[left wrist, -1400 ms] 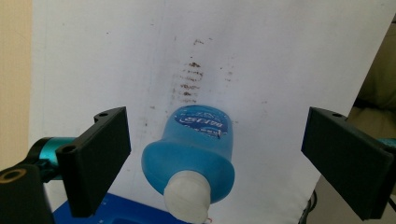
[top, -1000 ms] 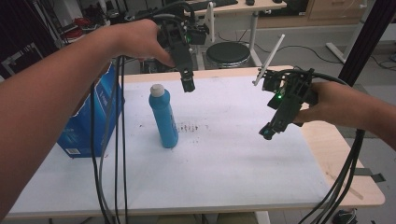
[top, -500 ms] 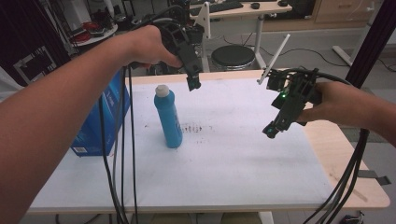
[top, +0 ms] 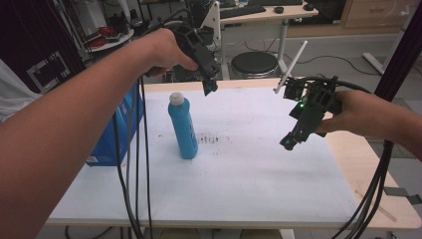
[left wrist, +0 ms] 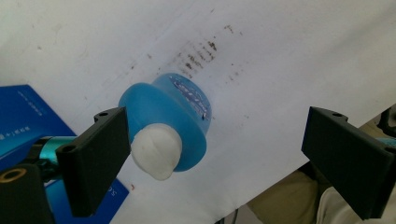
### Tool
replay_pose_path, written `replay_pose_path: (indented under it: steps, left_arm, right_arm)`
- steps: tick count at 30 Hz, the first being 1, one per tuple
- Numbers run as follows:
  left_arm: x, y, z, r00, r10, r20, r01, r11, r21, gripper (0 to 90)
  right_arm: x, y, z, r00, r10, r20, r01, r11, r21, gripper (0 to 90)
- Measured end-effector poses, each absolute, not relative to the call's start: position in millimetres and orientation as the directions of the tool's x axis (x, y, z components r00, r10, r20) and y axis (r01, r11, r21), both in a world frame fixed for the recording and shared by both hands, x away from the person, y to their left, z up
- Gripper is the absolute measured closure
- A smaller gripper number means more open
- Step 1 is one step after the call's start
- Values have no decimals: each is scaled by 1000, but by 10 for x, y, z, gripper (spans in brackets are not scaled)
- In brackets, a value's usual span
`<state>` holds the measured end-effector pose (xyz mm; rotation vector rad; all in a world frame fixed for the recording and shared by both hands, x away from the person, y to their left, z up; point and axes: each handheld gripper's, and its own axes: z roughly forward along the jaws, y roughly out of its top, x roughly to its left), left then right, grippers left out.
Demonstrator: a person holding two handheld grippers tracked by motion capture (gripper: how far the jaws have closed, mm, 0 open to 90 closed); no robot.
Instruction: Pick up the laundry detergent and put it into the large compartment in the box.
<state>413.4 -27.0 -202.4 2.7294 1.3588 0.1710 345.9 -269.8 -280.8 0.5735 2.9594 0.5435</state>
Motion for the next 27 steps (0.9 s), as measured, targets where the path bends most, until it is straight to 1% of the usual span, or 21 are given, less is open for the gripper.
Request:
replay_pose_path:
  steps: [3,5,6,9,10,11,19,21,27]
  left_arm:
    - [4138,-235,-2031,551,832,73,818,-555,149,81]
    - [4138,-235,-2031,551,832,73,818,-555,149,81]
    - [4141,-190,-2048,491,869,61,856,-494,149,80]
    - [4149,-134,-2055,416,908,44,893,-418,166,80]
    - [4149,-134,-2055,416,908,44,893,-418,166,80]
    - [4158,-102,-2064,380,924,40,909,-381,168,80]
    - [4192,61,-2107,248,969,5,957,-246,157,81]
    - [4198,96,-2123,215,976,-19,965,-210,158,81]
    - [4220,157,-2200,149,988,-44,982,-143,123,81]
  right_arm:
    - [3462,-2701,-2806,-926,379,-11,349,864,362,32]
    - [3461,-2700,-2805,-925,379,-11,350,864,362,32]
    - [3463,-2701,-2809,-928,373,-16,343,868,359,32]
    - [3466,-2698,-2814,-928,371,-19,340,870,357,32]
    - [3466,-2698,-2814,-928,371,-19,340,870,357,32]
    - [3467,-2695,-2815,-928,372,-17,342,869,359,32]
    - [3481,-2692,-2819,-929,370,-19,339,869,361,32]
    - [3486,-2692,-2822,-929,369,-19,337,869,362,32]
    - [3500,-2675,-2831,-932,362,-21,330,871,363,32]
